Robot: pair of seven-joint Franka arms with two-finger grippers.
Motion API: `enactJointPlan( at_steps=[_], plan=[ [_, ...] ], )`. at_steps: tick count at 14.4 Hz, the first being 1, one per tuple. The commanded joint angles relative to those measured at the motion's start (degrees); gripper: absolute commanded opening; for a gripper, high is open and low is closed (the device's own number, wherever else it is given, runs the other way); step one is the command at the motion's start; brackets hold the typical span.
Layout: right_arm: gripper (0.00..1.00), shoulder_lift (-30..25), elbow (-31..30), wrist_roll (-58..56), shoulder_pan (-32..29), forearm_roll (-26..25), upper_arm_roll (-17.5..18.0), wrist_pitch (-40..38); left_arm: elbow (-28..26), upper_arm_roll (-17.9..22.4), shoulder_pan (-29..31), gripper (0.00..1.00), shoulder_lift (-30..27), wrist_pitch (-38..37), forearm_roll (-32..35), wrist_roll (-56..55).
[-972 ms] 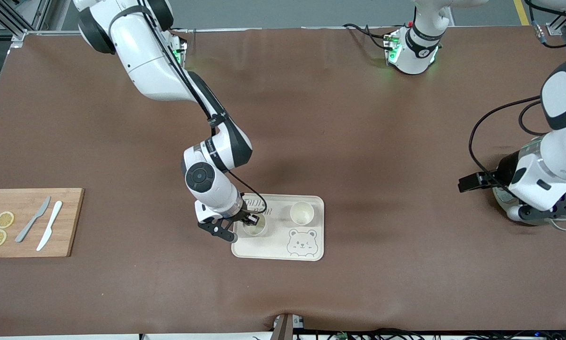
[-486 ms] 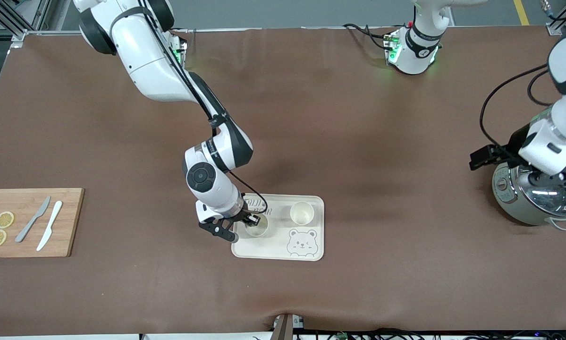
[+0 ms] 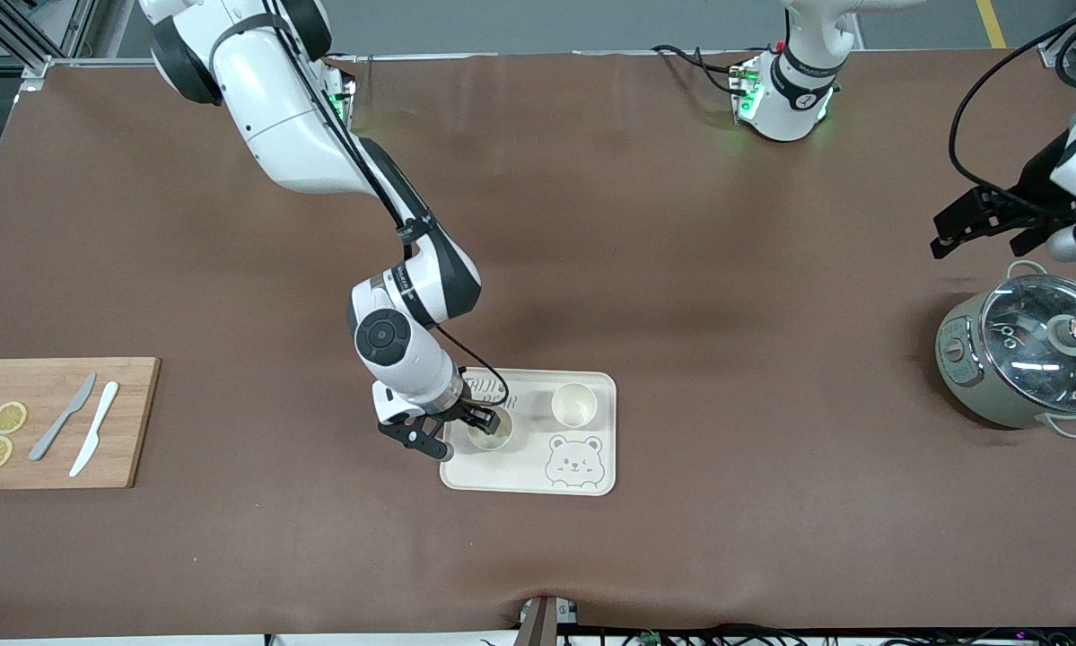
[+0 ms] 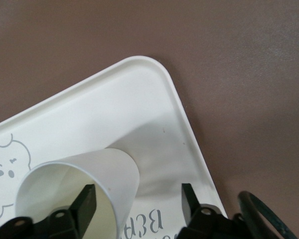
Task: Place white IKEA cup upright on tray with both arms
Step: 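Open the right gripper and lift it off the cup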
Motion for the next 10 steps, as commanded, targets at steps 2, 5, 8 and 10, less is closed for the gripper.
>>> enactJointPlan(
  at_steps=[2,5,8,10],
  plan=[
    [1.00,0.88,1.35,0.82,0.68,-0.09,-0.74,0.15,2.45,-0.76,0.71,1.00,-0.33,-3.97,0.37,1.11],
    [1.00,0.80,1.35,0.82,0.94,-0.88,-0.65,0.42,3.15,-0.59,0.80,1.00,-0.51,-5.83,-0.59,1.64],
    [1.00,-0.52,1.35,0.64,1.38,-0.88,-0.74,-0.63,4.47,-0.50,0.80,1.00,-0.07,-5.83,-1.12,2.60],
    [1.00,-2.01,1.52,0.64,1.38,-0.97,-0.83,-3.78,5.26,-0.59,0.80,1.00,0.11,-5.83,-0.77,2.70]
  ],
)
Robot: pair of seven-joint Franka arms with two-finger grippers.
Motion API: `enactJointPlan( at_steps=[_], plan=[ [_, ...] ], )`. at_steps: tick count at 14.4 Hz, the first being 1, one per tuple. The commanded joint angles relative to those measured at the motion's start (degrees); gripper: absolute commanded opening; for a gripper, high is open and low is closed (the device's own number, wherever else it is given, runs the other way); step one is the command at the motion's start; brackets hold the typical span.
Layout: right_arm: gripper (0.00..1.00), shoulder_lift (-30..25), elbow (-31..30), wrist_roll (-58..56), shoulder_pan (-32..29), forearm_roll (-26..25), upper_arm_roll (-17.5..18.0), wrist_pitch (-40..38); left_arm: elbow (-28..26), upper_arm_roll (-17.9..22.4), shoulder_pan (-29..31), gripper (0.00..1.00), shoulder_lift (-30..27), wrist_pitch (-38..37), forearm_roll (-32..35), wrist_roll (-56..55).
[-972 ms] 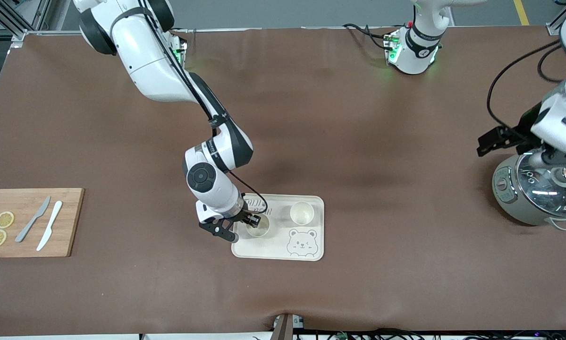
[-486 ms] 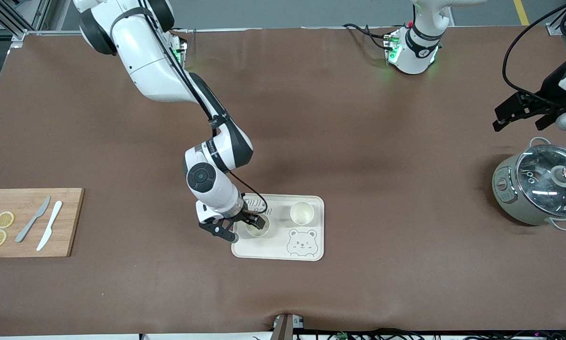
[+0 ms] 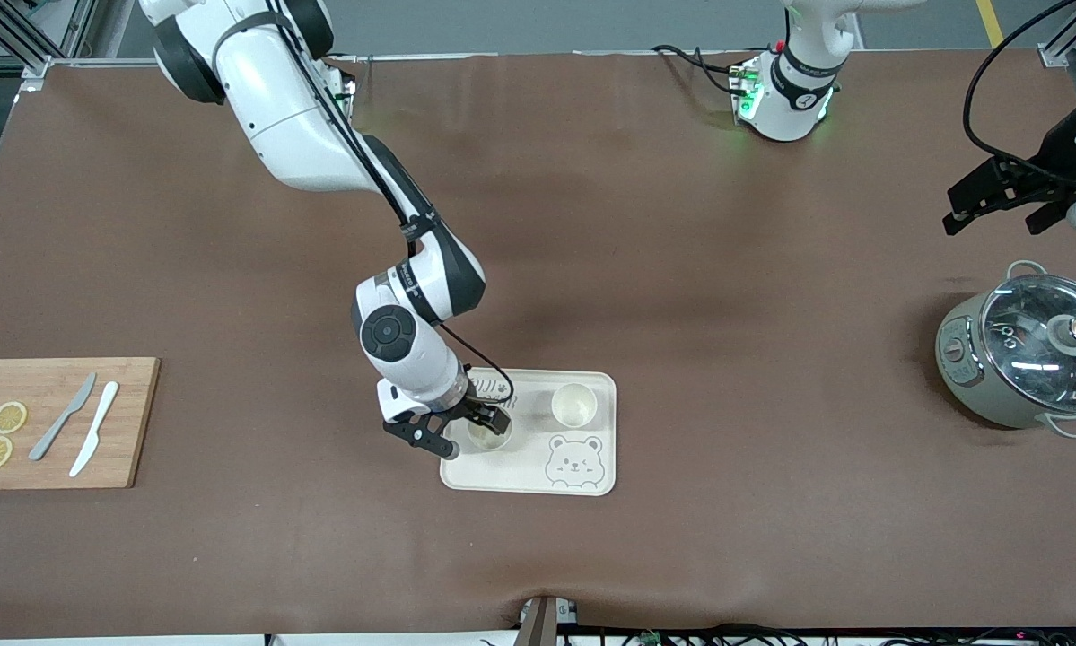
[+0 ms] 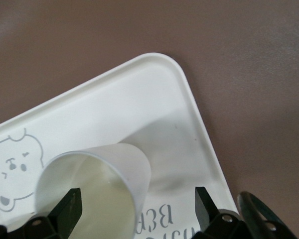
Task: Place white IKEA cup upright on tray with both arms
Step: 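Open the right gripper and lift it off the cup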
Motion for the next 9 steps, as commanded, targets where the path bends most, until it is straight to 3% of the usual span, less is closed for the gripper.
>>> enactJointPlan(
  at_steps=[1,5,9],
  plan=[
    [1.00,-3.13,0.42,0.65,0.62,-0.78,-1.04,-6.40,2.54,-0.62,0.70,1.00,0.69,-1.30,-0.30,1.24],
    [1.00,-11.55,0.42,0.30,0.27,-2.88,-0.87,-17.30,6.76,-0.97,0.00,1.00,4.46,-2.96,-0.38,0.45],
    [1.00,-19.38,0.33,-6.26,-2.53,-5.52,-1.05,-27.85,6.94,-1.06,0.43,1.00,4.47,-3.15,-1.61,0.88]
  ],
)
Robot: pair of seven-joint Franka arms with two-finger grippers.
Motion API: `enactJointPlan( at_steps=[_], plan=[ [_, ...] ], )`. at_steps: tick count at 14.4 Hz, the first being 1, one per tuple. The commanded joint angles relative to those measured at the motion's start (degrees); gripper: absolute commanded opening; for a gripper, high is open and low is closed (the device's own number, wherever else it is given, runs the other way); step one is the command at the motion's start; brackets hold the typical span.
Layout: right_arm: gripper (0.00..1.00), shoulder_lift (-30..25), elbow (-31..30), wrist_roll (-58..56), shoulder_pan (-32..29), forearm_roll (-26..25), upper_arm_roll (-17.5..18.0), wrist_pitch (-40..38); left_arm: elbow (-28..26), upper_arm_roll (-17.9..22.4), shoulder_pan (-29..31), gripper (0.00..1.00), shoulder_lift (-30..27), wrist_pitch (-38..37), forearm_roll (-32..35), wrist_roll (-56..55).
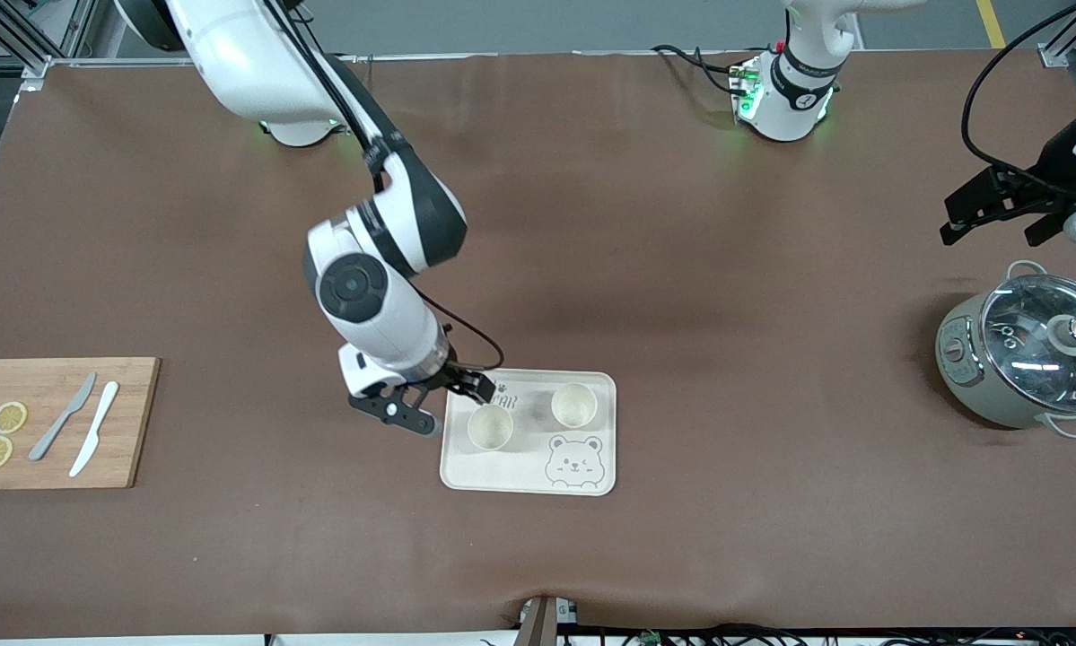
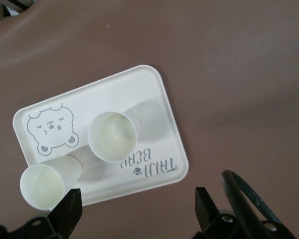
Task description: Place white IKEA cup upright on tray with both arms
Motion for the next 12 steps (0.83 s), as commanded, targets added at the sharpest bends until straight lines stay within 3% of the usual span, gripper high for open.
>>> enactJointPlan(
  at_steps=[1,8,12],
  plan=[
    [1.00,-6.64,-1.95,-6.79,-3.88,-1.40,0.33,-6.63,2.14,-0.07,0.65,1.00,0.61,-1.91,-1.91,0.85],
    [1.00,-21.41,-2.22,-28.75,-17.58,-1.57,0.24,-27.20,2.15,-0.07,0.82,1.00,0.96,-2.17,-1.92,1.02],
    [1.00,-26.25,-3.00,-42.14,-27.35,-2.97,0.24,-31.43,2.06,0.02,0.82,1.00,1.05,-3.92,-0.60,6.97]
  ],
)
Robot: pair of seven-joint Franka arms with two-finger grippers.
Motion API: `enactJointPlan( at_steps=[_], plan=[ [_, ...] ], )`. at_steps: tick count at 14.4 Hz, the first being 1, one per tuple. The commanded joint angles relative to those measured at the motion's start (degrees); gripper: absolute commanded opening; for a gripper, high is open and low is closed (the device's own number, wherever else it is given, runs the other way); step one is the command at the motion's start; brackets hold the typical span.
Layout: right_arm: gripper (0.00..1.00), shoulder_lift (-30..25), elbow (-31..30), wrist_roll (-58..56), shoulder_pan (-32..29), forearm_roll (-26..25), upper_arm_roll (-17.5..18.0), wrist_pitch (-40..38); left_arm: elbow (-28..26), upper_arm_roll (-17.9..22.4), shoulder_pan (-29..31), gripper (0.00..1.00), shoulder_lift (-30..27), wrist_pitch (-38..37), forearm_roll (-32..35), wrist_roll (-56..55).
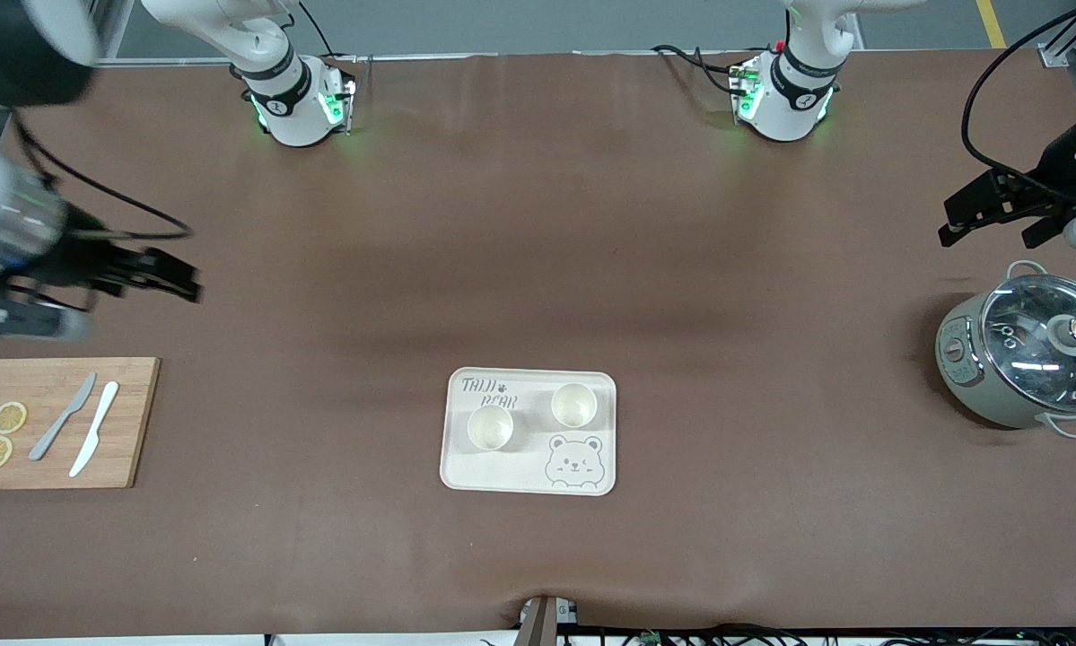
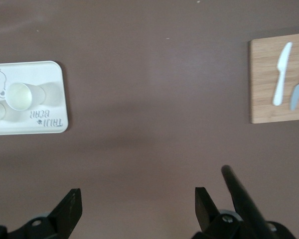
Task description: Place white IKEA cup upright on tray with both arms
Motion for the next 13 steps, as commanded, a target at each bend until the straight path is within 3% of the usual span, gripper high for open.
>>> enactJointPlan(
  at_steps=[1,3,8,13],
  plan=[
    [1.00,-3.52,-3.95,-4.17,-4.23,-3.61,1.31,-0.27,1.49,-0.11,0.58,1.00,0.47,-2.79,0.23,5.09],
    [1.00,-4.05,-6.49,-6.62,-6.68,-6.97,1.31,0.34,1.40,0.06,0.58,1.00,0.47,-3.94,0.92,5.44],
    [1.00,-4.84,-7.30,-13.31,-10.82,-7.58,1.31,2.19,1.40,-0.20,0.49,1.00,0.64,-5.00,3.30,6.50],
    [1.00,-4.23,-7.47,-12.88,-10.39,-6.71,1.57,2.20,1.40,-0.20,0.49,1.00,0.64,-4.91,3.48,6.41]
  ],
)
